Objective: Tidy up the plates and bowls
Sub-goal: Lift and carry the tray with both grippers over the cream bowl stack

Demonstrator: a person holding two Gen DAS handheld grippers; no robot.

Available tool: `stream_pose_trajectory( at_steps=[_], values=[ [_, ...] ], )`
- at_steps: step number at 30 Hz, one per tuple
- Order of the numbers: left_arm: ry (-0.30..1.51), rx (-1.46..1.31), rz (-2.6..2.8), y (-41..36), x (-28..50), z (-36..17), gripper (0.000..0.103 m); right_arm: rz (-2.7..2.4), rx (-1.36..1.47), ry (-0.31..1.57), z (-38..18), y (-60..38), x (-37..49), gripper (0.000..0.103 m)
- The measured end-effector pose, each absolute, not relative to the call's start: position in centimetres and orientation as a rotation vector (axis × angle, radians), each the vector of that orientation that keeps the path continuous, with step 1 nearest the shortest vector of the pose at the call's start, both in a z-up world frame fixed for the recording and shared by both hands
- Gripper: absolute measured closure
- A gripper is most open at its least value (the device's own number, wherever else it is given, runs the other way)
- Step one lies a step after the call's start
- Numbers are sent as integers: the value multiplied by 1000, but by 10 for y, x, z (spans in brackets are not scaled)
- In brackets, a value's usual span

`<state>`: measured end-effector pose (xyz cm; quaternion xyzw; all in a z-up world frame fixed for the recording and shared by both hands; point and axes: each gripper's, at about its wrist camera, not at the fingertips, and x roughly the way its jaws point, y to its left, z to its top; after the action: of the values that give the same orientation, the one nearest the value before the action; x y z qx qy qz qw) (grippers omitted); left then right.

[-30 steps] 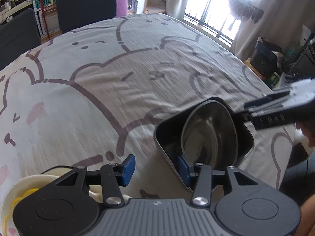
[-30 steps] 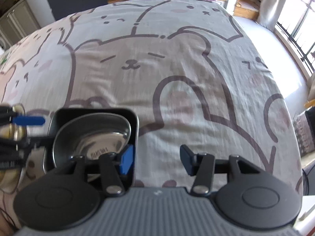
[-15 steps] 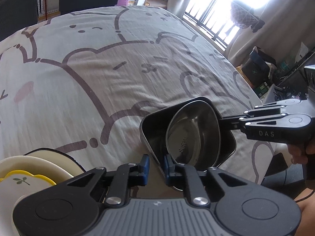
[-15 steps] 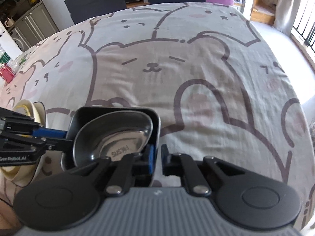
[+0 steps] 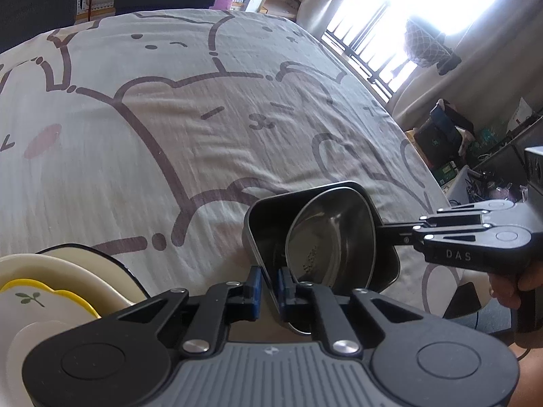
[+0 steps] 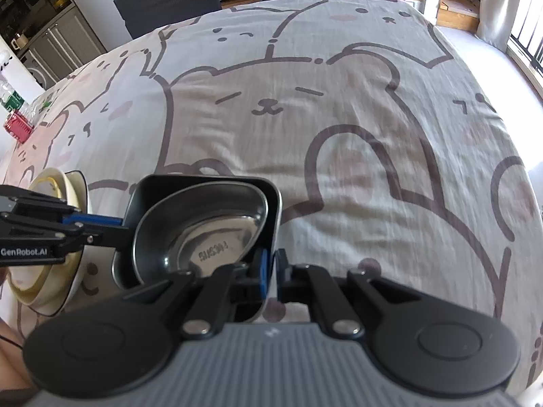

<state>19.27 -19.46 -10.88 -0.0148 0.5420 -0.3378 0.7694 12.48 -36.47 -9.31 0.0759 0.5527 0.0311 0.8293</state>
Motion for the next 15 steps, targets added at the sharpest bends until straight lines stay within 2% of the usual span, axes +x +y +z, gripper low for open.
stream_pose_trajectory(
  at_steps=[9,15],
  values=[
    [1146,55,-736,-207,189,-111,92,48,165,1178,-92,-364,116,96],
    [1171,4,-719,-208,194,-116,92,28,174,1171,-92,-362,115,96]
  ],
)
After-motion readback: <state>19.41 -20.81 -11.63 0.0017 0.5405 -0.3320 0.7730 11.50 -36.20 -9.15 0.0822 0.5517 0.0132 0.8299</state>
